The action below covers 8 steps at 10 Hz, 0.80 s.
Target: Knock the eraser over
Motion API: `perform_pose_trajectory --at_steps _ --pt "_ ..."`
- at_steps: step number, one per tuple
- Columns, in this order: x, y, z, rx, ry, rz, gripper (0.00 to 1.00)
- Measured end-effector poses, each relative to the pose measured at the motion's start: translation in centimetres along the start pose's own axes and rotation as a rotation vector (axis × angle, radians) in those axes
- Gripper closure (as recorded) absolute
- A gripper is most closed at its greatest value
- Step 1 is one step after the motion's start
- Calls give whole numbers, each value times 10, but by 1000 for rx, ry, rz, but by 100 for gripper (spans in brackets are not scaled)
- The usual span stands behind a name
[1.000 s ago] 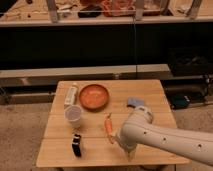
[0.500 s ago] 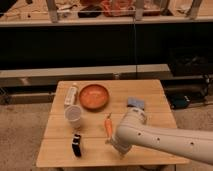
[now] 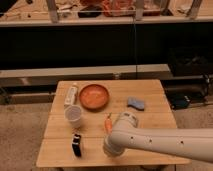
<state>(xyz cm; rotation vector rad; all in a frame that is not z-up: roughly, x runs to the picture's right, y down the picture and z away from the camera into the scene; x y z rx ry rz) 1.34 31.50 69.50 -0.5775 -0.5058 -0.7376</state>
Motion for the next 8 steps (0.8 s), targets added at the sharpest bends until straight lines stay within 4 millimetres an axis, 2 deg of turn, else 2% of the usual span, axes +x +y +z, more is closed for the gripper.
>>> perform_pose_trajectory --at_steps 2,4,6,8 --pt "-3 -6 7 4 -6 -26 99" --pt "-16 -21 17 9 -17 -56 100" --pt "-18 -25 22 15 -21 -68 100" --pt "-28 -39 30 17 -26 -91 100"
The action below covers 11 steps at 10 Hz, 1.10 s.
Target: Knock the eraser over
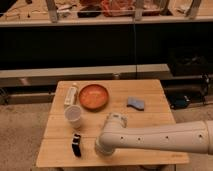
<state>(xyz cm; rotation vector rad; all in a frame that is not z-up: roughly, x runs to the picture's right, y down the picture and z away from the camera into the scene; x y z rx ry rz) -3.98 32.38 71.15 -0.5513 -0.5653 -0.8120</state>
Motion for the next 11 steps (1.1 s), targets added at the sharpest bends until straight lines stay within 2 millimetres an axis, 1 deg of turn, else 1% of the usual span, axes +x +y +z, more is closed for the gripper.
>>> perform_pose_trajectory --at_steps 1,4,7,8,10,11 --pt "-6 -10 4 2 -1 -13 100" --pt "-9 -21 9 6 -1 -36 100" --pt "-19 -48 16 7 0 -63 100" --pt "-20 -54 17 9 3 -73 100" --pt "-18 -59 19 10 6 -84 100" --pt "-22 -69 21 12 6 -97 100"
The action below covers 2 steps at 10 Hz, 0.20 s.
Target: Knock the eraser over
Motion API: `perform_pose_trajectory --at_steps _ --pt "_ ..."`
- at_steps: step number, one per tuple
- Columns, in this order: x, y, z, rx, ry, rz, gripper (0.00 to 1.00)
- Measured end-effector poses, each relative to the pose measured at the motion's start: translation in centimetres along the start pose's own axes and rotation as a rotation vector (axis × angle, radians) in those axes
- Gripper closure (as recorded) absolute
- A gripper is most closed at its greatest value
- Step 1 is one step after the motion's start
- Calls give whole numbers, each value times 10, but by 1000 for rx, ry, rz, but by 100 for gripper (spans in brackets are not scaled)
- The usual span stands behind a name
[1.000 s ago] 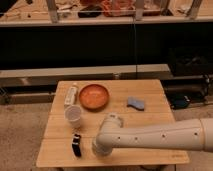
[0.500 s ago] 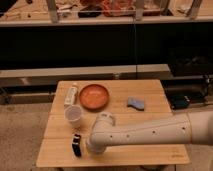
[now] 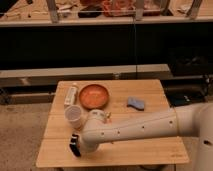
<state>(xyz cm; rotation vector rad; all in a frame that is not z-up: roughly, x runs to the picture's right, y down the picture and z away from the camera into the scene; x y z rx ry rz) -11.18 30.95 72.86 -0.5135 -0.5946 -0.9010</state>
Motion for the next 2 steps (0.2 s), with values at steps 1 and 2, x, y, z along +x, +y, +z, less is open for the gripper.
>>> perform_pose_trajectory --at_steps 1,2 --pt "-3 -11 2 2 -1 -7 100" --pt "-5 -21 4 6 -1 -17 100"
